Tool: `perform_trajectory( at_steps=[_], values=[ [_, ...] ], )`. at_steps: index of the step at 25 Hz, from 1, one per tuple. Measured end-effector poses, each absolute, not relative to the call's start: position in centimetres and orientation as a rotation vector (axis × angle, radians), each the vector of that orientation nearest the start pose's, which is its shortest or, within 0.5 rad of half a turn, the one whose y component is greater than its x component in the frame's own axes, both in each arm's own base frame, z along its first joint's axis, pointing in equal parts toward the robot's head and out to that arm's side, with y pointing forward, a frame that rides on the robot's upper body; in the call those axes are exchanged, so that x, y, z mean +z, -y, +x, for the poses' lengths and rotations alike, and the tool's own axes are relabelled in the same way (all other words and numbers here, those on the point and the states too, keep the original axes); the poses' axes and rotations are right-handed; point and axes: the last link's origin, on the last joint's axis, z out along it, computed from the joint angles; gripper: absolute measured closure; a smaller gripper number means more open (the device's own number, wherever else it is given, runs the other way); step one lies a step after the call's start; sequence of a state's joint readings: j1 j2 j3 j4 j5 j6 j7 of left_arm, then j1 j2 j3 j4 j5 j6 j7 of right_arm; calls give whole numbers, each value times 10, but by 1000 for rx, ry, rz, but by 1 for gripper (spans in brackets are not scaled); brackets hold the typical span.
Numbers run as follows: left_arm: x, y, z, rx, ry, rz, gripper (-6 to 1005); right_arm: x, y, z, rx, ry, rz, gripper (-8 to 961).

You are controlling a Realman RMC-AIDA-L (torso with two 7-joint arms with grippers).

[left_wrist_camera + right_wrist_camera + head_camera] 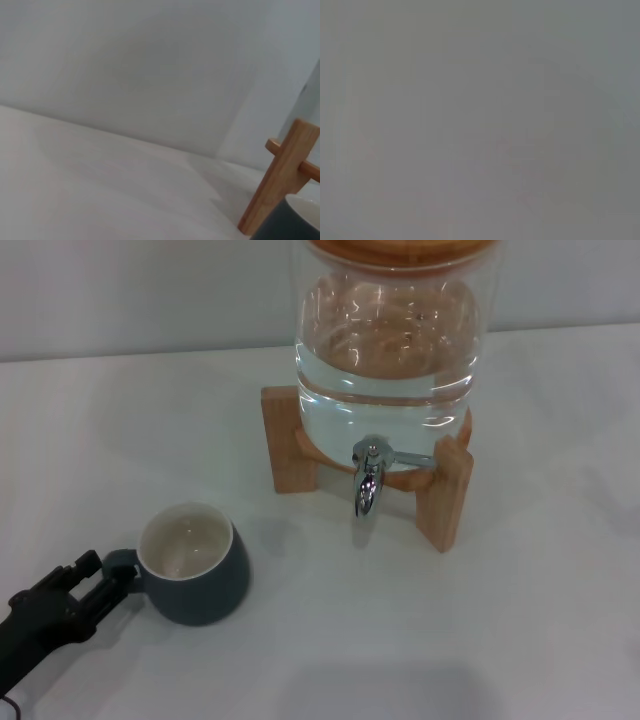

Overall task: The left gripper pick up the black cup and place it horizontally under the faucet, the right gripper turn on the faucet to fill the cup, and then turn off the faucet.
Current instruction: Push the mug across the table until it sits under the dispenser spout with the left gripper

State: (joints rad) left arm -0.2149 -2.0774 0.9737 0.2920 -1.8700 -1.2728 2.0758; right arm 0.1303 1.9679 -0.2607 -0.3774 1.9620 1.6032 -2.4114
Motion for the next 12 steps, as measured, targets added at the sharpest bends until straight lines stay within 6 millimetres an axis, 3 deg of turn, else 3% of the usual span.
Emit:
perform_trajectory(
  at_steps=[3, 12],
  values=[
    [-34, -249, -358, -858, 1044, -2081, 385, 157, -215, 403, 830, -367, -1425, 138],
    [-26, -257, -360, -819, 995, -2074, 409, 155, -214, 403, 828, -370, -1423, 138]
  ],
)
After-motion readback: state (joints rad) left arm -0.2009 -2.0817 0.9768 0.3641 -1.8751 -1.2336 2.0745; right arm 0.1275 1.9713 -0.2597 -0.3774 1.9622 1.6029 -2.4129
